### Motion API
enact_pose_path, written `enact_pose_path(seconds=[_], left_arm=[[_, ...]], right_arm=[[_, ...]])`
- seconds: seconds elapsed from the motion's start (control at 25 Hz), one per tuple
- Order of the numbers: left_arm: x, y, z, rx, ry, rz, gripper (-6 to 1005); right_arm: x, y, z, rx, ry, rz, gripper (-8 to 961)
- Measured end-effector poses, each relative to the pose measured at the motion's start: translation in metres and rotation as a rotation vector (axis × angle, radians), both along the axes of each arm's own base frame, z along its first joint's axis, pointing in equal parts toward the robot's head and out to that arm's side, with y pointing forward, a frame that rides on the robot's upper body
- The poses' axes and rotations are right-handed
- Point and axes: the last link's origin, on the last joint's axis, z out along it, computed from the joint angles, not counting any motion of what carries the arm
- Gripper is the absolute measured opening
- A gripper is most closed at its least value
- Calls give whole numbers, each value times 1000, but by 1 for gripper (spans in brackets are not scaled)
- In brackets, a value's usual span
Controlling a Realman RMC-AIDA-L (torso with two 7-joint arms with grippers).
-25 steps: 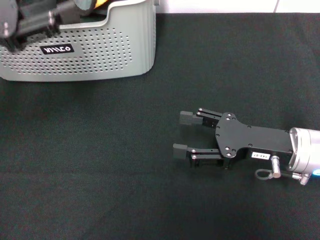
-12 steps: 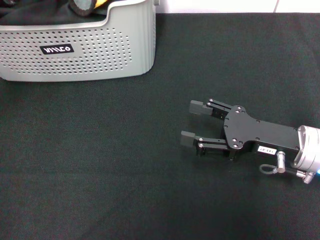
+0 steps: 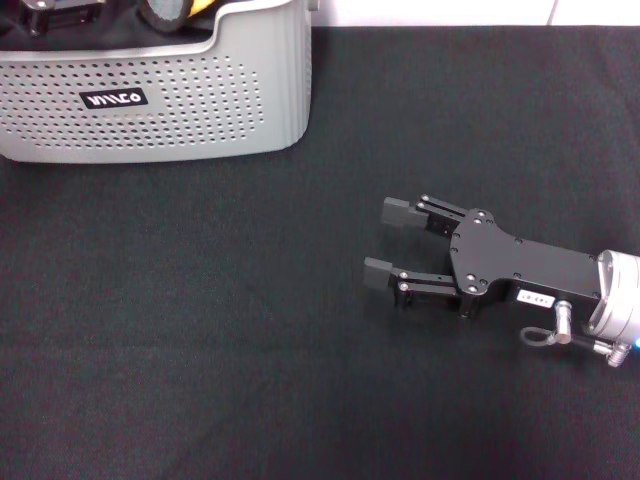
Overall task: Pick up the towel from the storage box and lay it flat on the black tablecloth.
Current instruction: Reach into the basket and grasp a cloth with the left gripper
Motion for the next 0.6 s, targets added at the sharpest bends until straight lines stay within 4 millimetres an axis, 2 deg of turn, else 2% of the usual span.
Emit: enact_pose_path(seconds=[0.6], left_arm=[[-7, 6, -8, -17, -1, 37, 646]], right_arm=[[2, -2, 0, -3, 2, -4, 859]])
